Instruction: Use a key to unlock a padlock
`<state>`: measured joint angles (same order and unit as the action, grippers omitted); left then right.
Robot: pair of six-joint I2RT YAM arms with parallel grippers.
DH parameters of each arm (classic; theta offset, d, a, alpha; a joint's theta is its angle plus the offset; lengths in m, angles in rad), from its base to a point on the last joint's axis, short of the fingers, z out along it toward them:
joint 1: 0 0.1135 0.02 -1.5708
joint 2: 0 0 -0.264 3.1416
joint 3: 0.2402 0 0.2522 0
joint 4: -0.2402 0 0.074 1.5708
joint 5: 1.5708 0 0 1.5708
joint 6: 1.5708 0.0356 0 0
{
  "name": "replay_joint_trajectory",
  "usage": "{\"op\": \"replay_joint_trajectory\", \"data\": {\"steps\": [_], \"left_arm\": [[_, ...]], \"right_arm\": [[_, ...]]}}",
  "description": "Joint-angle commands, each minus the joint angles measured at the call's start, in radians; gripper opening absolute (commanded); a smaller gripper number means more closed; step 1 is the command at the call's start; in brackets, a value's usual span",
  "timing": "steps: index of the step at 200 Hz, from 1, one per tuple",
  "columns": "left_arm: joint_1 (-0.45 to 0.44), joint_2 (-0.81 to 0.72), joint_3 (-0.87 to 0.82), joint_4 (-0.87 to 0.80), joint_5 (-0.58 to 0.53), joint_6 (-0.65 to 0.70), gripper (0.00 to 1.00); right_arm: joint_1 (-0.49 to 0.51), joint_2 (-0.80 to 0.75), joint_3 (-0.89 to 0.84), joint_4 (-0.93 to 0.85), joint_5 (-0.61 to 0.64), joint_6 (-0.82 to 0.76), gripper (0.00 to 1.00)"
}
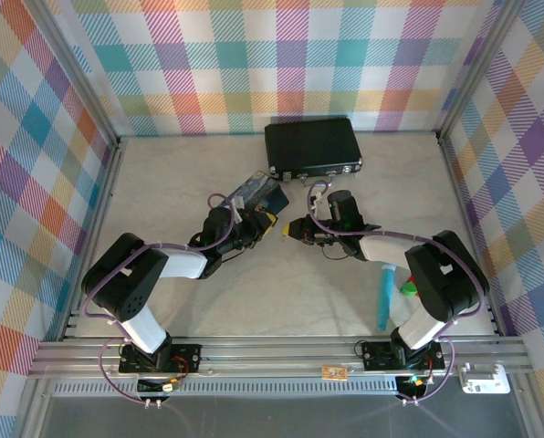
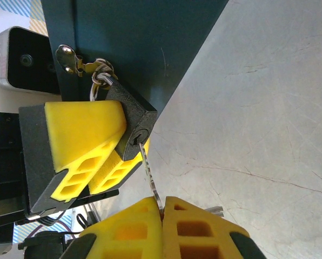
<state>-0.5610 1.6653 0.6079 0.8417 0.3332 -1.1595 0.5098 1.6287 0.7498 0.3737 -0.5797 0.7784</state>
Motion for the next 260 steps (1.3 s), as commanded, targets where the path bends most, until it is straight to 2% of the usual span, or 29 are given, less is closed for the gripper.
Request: {"op": "replay_joint_trajectory", "data": {"steps": [1,78,171,197,229,260], "left_arm": [[-0.013,-0.013,0.029,0.06,0.029,-0.005,0.0],[-0.022,-0.006,0.033,0.06,0.036,-0.004,0.0],[-0.032,-0.061,0.058,-0.056,0.178,0.029,0.0],[-0.032,-0.05,0.076,-0.036,0.182,0.018,0.0],[-0.034,-0.022,0.085,0.052,0.154,-0.042,0.0],[-0.046,0.005,0.087,0.129,0.132,-0.097,0.0]], "right_arm": [[0.0,0.012,0.025,0.039,-0.028,0.01,0.0],[0.0,0.014,0.042,0.055,-0.054,-0.001,0.0],[-0.08,0.129,0.187,-0.045,-0.189,-0.072,0.0],[-0.089,0.156,0.173,0.023,-0.203,-0.007,0.0],[-0.08,0.189,0.122,0.235,-0.221,0.15,0.0],[-0.074,0.162,0.096,0.222,-0.148,0.118,0.0]]}}
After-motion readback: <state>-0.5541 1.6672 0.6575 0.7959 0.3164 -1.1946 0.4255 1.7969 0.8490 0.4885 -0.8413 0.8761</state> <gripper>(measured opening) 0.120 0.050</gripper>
